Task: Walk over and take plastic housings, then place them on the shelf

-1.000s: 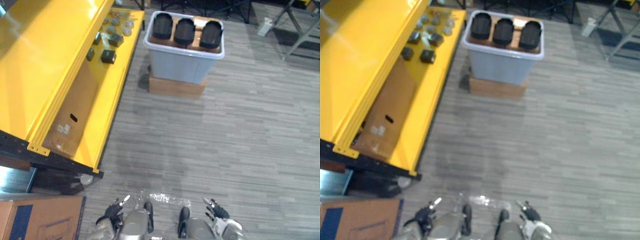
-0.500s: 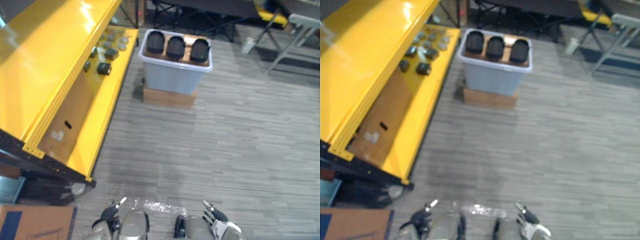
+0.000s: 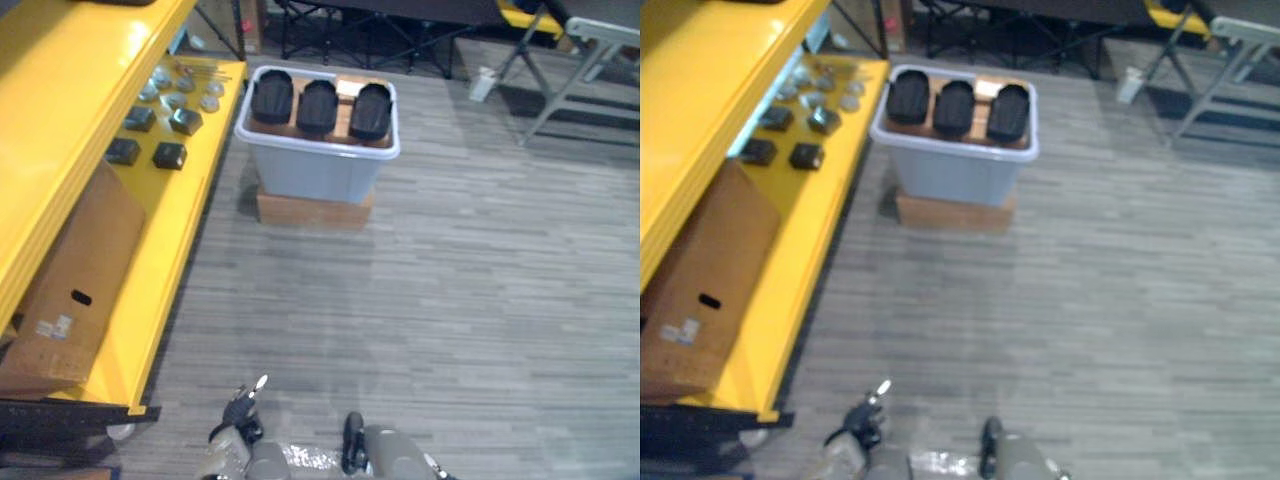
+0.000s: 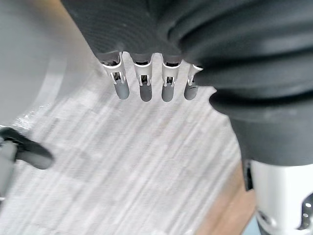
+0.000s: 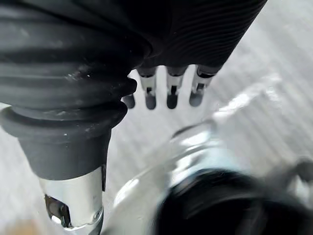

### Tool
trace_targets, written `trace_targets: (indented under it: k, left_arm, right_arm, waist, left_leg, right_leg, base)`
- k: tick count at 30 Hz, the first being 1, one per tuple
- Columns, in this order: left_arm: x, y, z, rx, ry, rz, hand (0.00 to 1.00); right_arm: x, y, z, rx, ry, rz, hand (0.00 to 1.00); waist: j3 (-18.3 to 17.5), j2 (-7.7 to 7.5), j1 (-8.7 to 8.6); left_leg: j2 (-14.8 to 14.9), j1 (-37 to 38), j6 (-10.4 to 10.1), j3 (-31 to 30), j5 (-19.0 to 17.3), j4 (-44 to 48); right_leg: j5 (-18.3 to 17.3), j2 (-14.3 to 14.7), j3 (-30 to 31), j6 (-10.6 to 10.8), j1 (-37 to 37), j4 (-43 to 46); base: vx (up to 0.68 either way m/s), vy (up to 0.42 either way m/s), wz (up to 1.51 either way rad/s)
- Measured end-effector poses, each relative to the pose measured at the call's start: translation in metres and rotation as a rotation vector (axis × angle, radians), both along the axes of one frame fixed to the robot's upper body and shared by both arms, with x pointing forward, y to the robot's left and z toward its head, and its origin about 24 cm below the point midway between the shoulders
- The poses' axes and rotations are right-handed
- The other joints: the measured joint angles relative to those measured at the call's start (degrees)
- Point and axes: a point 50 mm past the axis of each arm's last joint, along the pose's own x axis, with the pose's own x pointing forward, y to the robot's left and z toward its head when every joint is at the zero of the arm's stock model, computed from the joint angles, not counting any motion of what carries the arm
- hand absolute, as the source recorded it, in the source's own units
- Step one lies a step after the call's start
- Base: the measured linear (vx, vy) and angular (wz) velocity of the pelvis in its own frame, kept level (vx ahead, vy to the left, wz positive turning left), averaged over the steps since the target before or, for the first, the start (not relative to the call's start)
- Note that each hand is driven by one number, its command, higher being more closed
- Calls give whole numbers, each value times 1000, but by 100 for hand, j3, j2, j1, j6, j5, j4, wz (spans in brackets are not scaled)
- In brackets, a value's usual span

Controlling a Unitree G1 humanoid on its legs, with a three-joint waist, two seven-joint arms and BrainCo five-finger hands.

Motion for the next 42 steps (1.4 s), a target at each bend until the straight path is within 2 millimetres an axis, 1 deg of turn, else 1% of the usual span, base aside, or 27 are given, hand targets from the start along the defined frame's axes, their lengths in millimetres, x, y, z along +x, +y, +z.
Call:
trace_targets:
  k: [1,3,5,6,7,8,9,11,12,14,15,16,17,19,20,22,24,25,28,30,32,34,36,38,40,41,42]
  left_arm:
    - [-3,4,-1,6,24,14,0]
    - [-8,6,-3,2,49,41,0]
    - [-30,14,-10,10,102,80,0]
    - [-53,20,-15,29,158,87,0]
    - [-67,29,-18,53,193,95,0]
    - [-73,34,-18,63,200,99,0]
    - [-79,41,-18,82,212,87,0]
    - [-85,46,-18,92,223,77,0]
    - [-86,46,-18,99,221,41,0]
    - [-80,43,-17,117,191,16,0]
    - [-67,45,-14,134,152,6,0]
    - [-53,50,-8,166,106,-22,0]
    - [-45,49,-6,175,80,-38,0]
    - [-8,56,10,219,-46,-63,0]
    - [2,56,15,225,-78,-65,0]
    - [27,50,27,219,-173,-47,0]
    - [38,46,32,207,-210,-47,0]
    - [44,37,32,177,-210,-50,0]
    - [54,3,31,104,-205,-92,0]
    - [51,-15,26,55,-154,-103,0]
    - [33,-16,13,51,-56,-82,0]
    - [9,-4,3,81,27,-15,0]
    - [-2,5,-2,71,64,47,0]
    - [-15,10,-7,63,96,91,0]
    - [-25,14,-10,61,117,112,0]
    - [-33,13,-13,49,131,116,0]
    - [-35,14,-13,37,127,128,0]
  right_arm:
    - [24,-2,7,-27,-83,33,0]
    - [46,-6,16,-60,-166,52,0]
    - [62,-14,26,-115,-226,89,0]
    - [68,-8,27,-122,-231,119,0]
    - [73,-1,28,-116,-238,155,0]
    - [77,2,29,-115,-249,172,0]
    - [89,4,34,-117,-275,179,0]
    - [95,1,37,-131,-293,177,0]
    - [93,1,36,-132,-280,174,0]
    - [86,0,31,-120,-239,167,0]
    - [75,1,24,-100,-184,163,0]
    - [57,3,15,-70,-116,166,0]
    - [49,3,12,-57,-87,165,0]
    - [30,3,5,-36,-34,157,0]
    - [25,3,4,-34,-24,152,0]
    - [11,6,0,-16,13,136,0]
    - [0,11,-2,8,37,127,0]
    - [0,10,-2,-2,41,153,0]
    - [1,5,0,-45,46,234,0]
    - [0,5,-1,-66,68,284,0]
    - [-2,3,-2,-79,91,278,0]
    - [-5,3,-3,-98,120,291,0]
    - [-3,-2,-2,-127,128,295,0]
    - [1,-7,-1,-156,120,284,0]
    - [9,-9,1,-186,100,260,0]
    - [12,-13,3,-213,90,255,0]
    - [17,-14,4,-229,79,253,0]
  waist:
    - [17,33,61]
    - [84,112,158]
    - [135,275,326]
    - [139,284,488]
    - [145,106,519]
    - [131,14,561]
    - [182,-100,693]
    - [177,-162,793]
    - [122,-272,792]
    - [89,-370,758]
    - [91,-396,697]
    - [73,-424,614]
    - [66,-435,590]
    - [74,-405,413]
    - [68,-393,380]
    - [62,-384,296]
    - [28,-404,228]
    - [-18,-329,136]
    - [-60,-168,98]
    - [-70,-179,110]
    - [-68,-172,103]
    - [-78,-151,114]
    - [-93,-24,134]
    - [-53,45,142]
    - [-35,45,181]
    - [-5,118,189]
    - [109,43,321]
  left_leg:
    - [-217,-328,4,49,1,-482]
    - [-423,-530,46,207,69,-1260]
    - [-701,-576,126,281,586,-2630]
    - [-784,-393,478,351,1110,-2656]
    - [-925,-346,469,402,1007,-2672]
    - [-976,-382,494,397,950,-2647]
    - [-995,-411,549,435,830,-2514]
    - [-958,-383,641,428,545,-2268]
    - [-989,-262,696,445,385,-2253]
    - [-984,20,756,472,173,-2308]
    - [-956,269,765,454,72,-2357]
    - [-941,516,752,443,51,-2495]
    - [-924,637,748,440,53,-2578]
    - [-750,902,690,433,51,-2752]
    - [-706,935,642,433,25,-2780]
    - [-528,999,390,425,-168,-2667]
    - [-337,1055,149,384,-421,-2431]
    - [-81,1018,-42,233,-574,-2270]
    - [63,1072,-174,139,-492,-2546]
    - [43,1107,-213,65,-295,-2388]
    - [52,842,-237,-220,49,-1571]
    - [237,212,-249,-369,842,-321]
    - [298,-19,-220,-265,657,-196]
    - [135,-5,-205,5,469,-896]
    - [-244,-4,-162,223,468,-2069]
    - [-472,24,-123,296,779,-3038]
    - [-641,273,159,485,986,-3272]
  right_leg:
    - [-80,-178,5,99,177,-118]
    - [-238,-358,12,234,327,-117]
    - [-690,-526,-3,466,548,99]
    - [-924,-590,98,583,669,303]
    - [-970,-662,226,484,727,263]
    - [-941,-669,275,436,734,186]
    - [-782,-682,365,464,811,59]
    - [-560,-641,401,531,921,23]
    - [-531,-700,547,578,824,398]
    - [-342,-828,577,885,406,1540]
    - [-612,-851,487,885,125,2139]
    - [-893,-821,366,729,-47,2144]
    - [-980,-786,262,664,-145,2044]
    - [-988,-513,182,578,-644,1231]
    - [-897,-492,181,578,-799,985]
    - [-113,-537,185,462,-1203,297]
    - [619,-563,136,569,-1287,72]
    - [889,-392,-94,480,-1256,178]
    - [674,-236,-271,327,-1287,300]
    - [257,-306,-360,304,-1262,644]
    - [10,-358,-445,286,-1036,762]
    - [-130,-322,-508,216,-614,518]
    - [-105,-302,-578,212,-317,254]
    - [-59,-414,-570,284,-75,20]
    - [-83,-609,-425,410,-39,-56]
    - [-135,-685,-374,562,-14,-50]
    - [-180,-823,-239,687,58,-20]
  base:
    - [278,47,-3]
    - [252,132,2]
    - [272,221,4]
    - [387,264,0]
    - [350,194,7]
    - [365,158,14]
    - [360,150,3]
    - [343,157,-2]
    - [313,145,-8]
    - [338,124,-16]
    - [368,45,3]
    - [305,21,13]
    - [300,-58,13]
    - [293,-106,3]
    - [236,-143,-1]
    - [200,-170,-11]
    - [230,-260,-12]
    - [204,-236,-3]
    - [209,-185,13]
    - [218,-167,32]
    - [182,-154,31]
    - [204,-134,22]
    - [282,-37,12]
    - [214,64,-4]
    - [177,179,-15]
    - [191,227,-24]
    - [199,206,-18]
